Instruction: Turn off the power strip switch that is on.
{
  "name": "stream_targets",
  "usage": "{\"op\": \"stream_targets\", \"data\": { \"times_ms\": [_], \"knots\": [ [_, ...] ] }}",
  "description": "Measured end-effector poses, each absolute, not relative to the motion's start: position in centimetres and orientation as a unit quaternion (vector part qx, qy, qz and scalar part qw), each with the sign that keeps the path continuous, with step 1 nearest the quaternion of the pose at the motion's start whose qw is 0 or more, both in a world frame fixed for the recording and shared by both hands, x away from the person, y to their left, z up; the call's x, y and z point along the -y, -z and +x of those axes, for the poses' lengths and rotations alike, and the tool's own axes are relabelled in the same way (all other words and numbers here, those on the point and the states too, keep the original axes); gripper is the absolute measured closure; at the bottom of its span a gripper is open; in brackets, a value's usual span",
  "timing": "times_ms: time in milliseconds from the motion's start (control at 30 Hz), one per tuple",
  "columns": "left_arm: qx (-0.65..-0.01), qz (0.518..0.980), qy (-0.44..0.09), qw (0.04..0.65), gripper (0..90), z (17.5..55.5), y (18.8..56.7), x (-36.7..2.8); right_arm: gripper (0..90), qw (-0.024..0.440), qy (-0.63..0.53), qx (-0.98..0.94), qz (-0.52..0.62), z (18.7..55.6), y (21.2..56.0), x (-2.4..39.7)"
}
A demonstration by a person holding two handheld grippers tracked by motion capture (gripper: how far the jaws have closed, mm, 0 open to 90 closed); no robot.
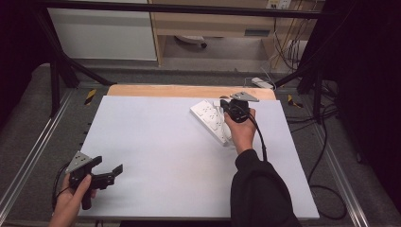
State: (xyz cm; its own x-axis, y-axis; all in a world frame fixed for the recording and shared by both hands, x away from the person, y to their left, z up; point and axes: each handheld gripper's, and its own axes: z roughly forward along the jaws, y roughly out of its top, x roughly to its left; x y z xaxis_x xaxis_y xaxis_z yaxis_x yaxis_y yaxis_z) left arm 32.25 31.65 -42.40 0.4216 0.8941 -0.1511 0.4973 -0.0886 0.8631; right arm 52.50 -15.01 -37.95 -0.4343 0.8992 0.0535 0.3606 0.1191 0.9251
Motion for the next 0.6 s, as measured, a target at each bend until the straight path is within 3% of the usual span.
{"op": "stream_targets", "data": {
  "times_ms": [600],
  "knots": [
    [-0.490,0.708,-0.216,0.461,6.3,32.2,42.3,-31.5,90.0,0.275,-0.472,-0.701,0.459,54.0,39.1,13.3]
  ]
}}
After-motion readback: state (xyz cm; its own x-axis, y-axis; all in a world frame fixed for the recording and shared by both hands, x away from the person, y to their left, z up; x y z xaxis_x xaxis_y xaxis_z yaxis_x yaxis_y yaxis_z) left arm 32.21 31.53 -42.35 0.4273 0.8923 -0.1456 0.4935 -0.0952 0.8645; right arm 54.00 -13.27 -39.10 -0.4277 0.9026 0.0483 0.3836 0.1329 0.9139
